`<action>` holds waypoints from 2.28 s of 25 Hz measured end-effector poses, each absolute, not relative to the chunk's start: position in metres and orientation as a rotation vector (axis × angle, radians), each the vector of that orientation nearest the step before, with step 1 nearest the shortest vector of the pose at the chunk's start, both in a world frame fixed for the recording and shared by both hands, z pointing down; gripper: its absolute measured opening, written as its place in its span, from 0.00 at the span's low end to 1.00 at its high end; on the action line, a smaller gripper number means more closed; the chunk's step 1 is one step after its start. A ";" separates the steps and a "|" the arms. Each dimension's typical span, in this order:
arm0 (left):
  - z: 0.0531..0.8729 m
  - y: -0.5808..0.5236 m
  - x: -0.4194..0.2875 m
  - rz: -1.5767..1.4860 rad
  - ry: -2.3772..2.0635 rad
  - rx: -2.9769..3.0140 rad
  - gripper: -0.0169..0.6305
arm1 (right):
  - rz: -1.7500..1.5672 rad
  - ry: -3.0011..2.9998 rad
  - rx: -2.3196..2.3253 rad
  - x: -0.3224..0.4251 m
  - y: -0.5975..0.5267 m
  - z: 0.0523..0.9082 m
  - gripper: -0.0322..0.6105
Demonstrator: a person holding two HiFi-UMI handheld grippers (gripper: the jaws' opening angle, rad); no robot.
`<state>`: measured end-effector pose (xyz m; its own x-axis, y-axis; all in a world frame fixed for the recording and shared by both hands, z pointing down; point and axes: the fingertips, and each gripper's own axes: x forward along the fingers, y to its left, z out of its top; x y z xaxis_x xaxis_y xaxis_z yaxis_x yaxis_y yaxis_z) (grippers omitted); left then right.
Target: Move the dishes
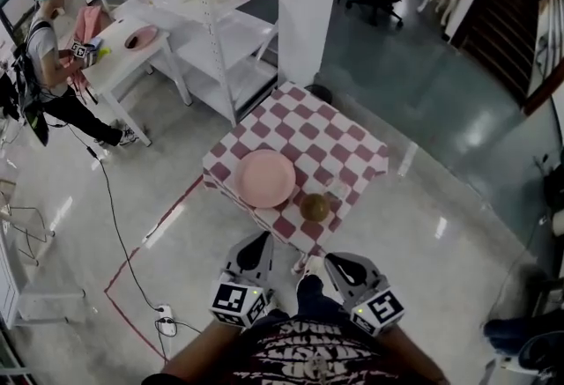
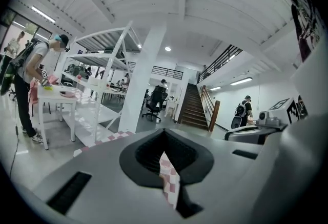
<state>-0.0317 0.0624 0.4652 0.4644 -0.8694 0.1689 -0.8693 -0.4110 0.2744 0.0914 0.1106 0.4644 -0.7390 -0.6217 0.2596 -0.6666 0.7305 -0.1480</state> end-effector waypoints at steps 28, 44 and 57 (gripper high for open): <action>0.490 -0.074 0.005 0.251 -1.658 2.240 0.06 | 0.580 -2.353 0.782 0.191 -0.069 0.679 0.11; 0.511 -0.047 -0.034 0.315 -1.835 1.993 0.06 | 0.429 -2.023 0.418 0.158 -0.097 0.817 0.23; 0.533 -0.033 -0.065 0.309 -1.805 1.967 0.06 | 0.316 -1.850 0.463 0.166 -0.116 0.848 0.12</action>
<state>-0.0650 -0.0330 0.5326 0.1182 -0.8830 0.4543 -0.9838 -0.0419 0.1746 0.1663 -0.1162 0.8481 -0.2767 -0.1579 0.9479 -0.4633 0.8861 0.0124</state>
